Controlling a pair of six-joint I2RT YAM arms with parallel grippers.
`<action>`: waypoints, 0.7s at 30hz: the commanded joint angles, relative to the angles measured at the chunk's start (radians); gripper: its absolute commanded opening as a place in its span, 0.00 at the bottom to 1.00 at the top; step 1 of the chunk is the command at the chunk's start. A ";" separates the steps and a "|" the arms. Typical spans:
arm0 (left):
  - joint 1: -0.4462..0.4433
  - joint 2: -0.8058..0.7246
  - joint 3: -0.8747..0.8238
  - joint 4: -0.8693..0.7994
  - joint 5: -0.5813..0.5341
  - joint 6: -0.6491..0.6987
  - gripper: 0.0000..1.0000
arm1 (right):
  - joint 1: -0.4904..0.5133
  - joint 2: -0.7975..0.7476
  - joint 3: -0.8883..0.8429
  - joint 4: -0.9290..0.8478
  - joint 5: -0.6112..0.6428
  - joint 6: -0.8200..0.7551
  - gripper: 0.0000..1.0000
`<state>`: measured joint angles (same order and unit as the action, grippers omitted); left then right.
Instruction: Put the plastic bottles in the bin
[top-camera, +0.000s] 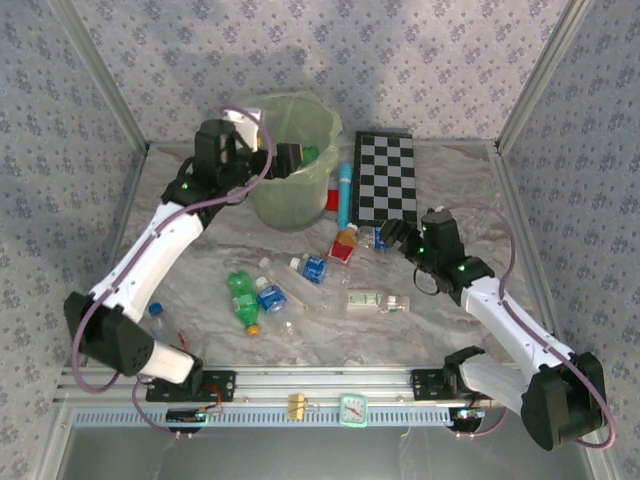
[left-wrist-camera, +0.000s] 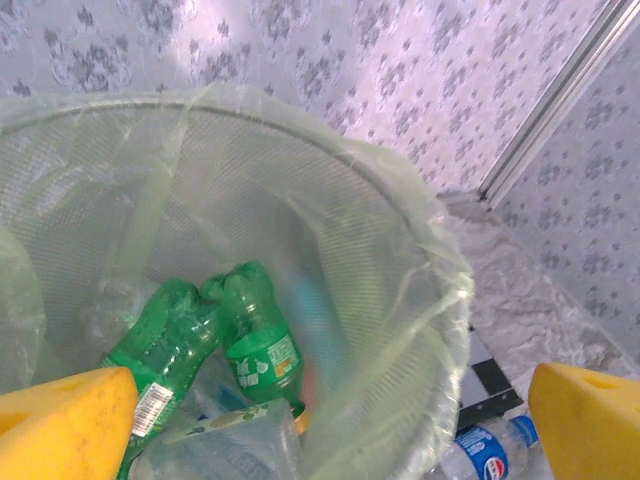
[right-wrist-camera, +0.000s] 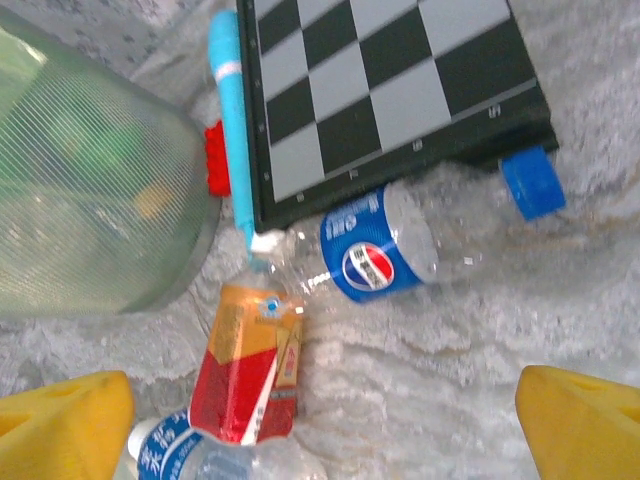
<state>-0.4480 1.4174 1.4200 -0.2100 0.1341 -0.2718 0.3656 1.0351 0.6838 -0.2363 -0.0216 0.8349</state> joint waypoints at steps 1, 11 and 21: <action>-0.015 -0.063 -0.122 0.133 -0.016 -0.040 1.00 | 0.030 -0.008 0.028 -0.134 0.004 0.080 1.00; -0.090 -0.230 -0.532 0.351 -0.136 -0.129 1.00 | 0.083 -0.051 -0.028 -0.344 -0.090 0.237 1.00; -0.104 -0.387 -0.745 0.348 -0.236 -0.188 1.00 | 0.189 -0.043 -0.124 -0.317 -0.118 0.418 1.00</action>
<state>-0.5503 1.0943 0.6880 0.1009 -0.0559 -0.4374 0.5339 0.9928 0.5804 -0.5507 -0.1299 1.1595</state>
